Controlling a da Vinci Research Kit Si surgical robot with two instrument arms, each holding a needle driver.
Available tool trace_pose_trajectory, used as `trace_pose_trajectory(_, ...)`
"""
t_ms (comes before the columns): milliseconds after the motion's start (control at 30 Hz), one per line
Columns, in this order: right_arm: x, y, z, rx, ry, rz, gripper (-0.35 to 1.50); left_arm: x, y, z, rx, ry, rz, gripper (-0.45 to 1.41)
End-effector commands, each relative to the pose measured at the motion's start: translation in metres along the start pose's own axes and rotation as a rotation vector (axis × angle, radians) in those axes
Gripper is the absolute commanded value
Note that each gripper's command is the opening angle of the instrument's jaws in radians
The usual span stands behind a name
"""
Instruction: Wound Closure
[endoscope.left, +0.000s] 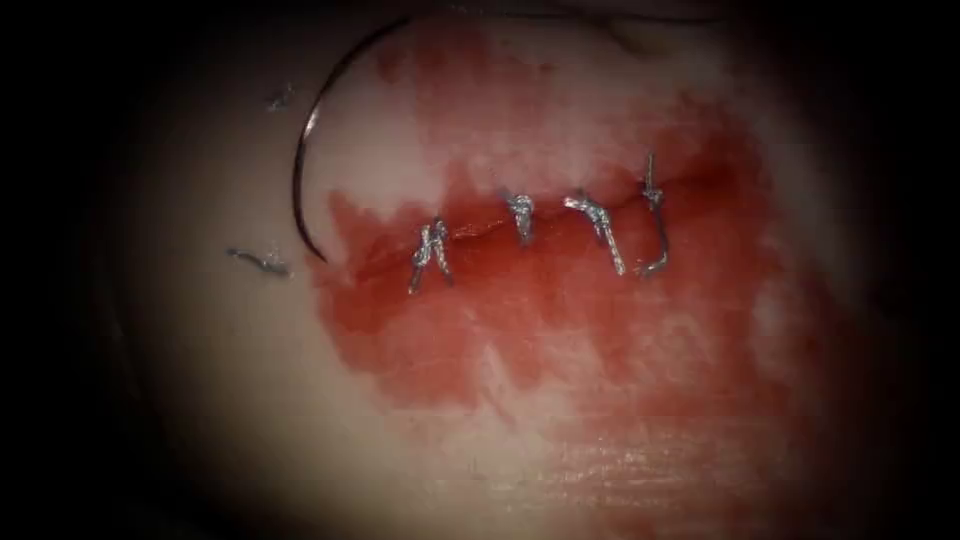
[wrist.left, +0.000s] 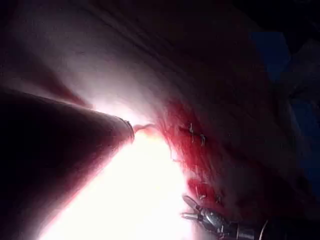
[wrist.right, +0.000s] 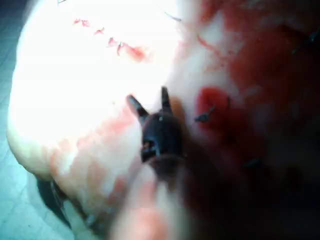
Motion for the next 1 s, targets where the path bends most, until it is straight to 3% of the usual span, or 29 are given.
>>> trace_pose_trajectory(33,-0.0002,-0.0003,0.0007,0.007,0.002,0.002,1.46,0.0006,0.0007,0.0007,0.004,0.024,0.035,0.78)
trace_pose_trajectory(133,0.0002,-0.0007,0.0005,0.036,0.008,0.008,1.45,0.0005,0.0077,0.0031,0.032,0.051,0.129,0.74)
trace_pose_trajectory(200,0.0004,-0.001,0.0005,0.046,0.003,0.004,1.45,0.0003,0.0106,0.0047,0.062,0.074,0.182,0.7)
trace_pose_trajectory(433,0.0007,-0.0024,0.0016,0.078,-0.009,-0.032,1.43,-0.0015,0.0181,0.0115,0.077,0.132,0.347,0.63)
trace_pose_trajectory(700,0.0003,-0.0035,0.0023,0.092,-0.019,-0.04,1.41,-0.0009,0.018,0.0146,0.138,0.134,0.387,0.62)
trace_pose_trajectory(1000,-0.0005,-0.0052,0.004,0.101,-0.01,-0.059,1.41,-0.0009,0.0165,0.0152,0.191,0.157,0.383,0.61)
